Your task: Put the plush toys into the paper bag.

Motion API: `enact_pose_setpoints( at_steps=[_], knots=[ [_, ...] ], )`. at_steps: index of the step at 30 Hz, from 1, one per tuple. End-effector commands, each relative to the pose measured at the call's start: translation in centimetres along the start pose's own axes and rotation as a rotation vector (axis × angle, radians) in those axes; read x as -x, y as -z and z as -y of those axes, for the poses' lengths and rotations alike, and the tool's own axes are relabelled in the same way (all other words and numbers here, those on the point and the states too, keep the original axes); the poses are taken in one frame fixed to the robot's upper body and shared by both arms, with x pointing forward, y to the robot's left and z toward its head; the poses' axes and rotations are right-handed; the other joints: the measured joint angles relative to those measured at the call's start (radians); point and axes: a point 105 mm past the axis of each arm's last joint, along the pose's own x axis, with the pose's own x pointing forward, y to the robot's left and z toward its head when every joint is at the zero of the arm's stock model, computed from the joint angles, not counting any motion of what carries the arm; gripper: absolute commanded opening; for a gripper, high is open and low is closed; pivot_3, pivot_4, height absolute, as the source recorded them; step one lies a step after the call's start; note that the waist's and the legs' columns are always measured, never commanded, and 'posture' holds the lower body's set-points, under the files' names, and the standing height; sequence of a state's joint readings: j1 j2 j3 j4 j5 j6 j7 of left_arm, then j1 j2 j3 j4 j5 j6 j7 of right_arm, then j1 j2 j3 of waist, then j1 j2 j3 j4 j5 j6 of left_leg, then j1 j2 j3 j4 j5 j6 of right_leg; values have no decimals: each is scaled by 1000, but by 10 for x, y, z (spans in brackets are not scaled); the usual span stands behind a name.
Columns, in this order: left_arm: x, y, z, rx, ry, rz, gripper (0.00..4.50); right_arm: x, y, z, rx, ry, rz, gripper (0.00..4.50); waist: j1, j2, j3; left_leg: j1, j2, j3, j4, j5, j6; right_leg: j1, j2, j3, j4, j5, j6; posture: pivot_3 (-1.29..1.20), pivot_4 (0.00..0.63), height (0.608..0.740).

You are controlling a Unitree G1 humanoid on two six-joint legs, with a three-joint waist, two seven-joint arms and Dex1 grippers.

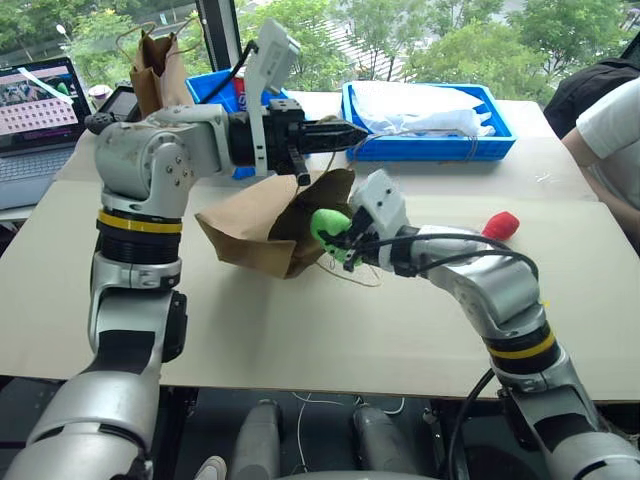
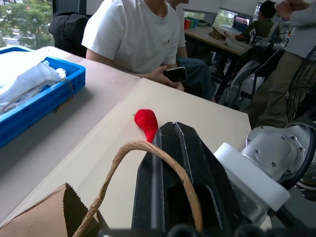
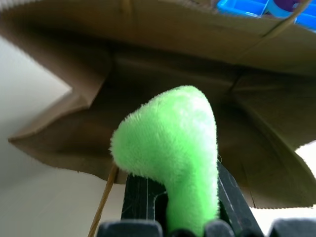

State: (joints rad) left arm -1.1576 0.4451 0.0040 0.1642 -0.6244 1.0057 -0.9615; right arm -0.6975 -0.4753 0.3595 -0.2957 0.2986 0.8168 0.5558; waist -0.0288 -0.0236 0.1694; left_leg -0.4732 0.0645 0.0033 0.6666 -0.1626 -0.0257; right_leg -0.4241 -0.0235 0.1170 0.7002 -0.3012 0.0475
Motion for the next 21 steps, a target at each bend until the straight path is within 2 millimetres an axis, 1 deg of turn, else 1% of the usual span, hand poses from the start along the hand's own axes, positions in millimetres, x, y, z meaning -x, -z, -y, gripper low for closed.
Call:
enact_pose_setpoints(
  at_steps=[1,3,5,7,9,10,13,14,17,18,20,21],
  knots=[
    [1,-11,10,-27,26,44,0,-11,-11,-8,250,-31,7,1,-1,0,0,0,0,0,0,0,0,0,0,0,0,0,0,0,150,685],
    [-1,-10,13,-18,32,48,0,-20,-12,-15,452,-60,13,1,-2,0,0,0,0,0,0,0,0,0,0,0,0,0,0,0,150,685],
    [-2,-9,13,-10,31,56,0,-26,-16,-21,565,-76,57,1,-6,0,0,0,0,0,0,0,0,0,0,0,0,0,0,0,150,685],
    [-2,-9,14,-4,28,61,0,-30,-23,-21,649,-55,130,1,-9,0,0,0,0,-1,0,0,-1,0,0,0,0,0,0,0,150,685],
    [-2,-9,15,5,30,69,0,-31,-38,-16,776,40,229,1,-10,0,0,0,0,-1,0,1,-1,0,0,0,0,0,0,0,150,685],
    [-3,-9,16,10,31,73,0,-32,-40,-17,828,54,263,1,-10,0,0,0,0,-1,0,1,-1,0,0,-1,0,0,0,0,150,685],
    [-4,-8,17,19,33,81,0,-39,-32,-26,956,46,304,1,-10,0,0,0,0,-1,0,1,-2,0,0,-1,1,0,0,0,150,685],
    [-4,-8,18,22,35,85,0,-41,-27,-28,998,32,296,1,-10,0,0,0,0,-1,0,1,-2,0,0,-1,1,0,0,0,150,685],
    [-6,-8,20,27,41,92,0,-45,-17,-30,1055,0,283,1,-10,0,0,0,0,-1,0,2,-3,1,0,-1,1,0,0,0,150,685],
    [-6,-8,21,28,43,94,0,-47,-12,-27,1021,-4,260,1,-11,0,0,0,0,-1,0,2,-3,0,0,-1,1,0,0,0,150,685],
    [-6,-8,22,30,42,100,0,-48,-2,-4,894,77,174,1,-11,0,0,0,0,-1,0,2,-3,1,0,-1,2,0,-1,0,150,685],
    [-6,-8,22,30,42,102,0,-47,1,3,869,98,148,1,-11,0,0,0,0,-2,0,2,-4,1,0,-1,2,0,-1,0,150,685]
  ],
)
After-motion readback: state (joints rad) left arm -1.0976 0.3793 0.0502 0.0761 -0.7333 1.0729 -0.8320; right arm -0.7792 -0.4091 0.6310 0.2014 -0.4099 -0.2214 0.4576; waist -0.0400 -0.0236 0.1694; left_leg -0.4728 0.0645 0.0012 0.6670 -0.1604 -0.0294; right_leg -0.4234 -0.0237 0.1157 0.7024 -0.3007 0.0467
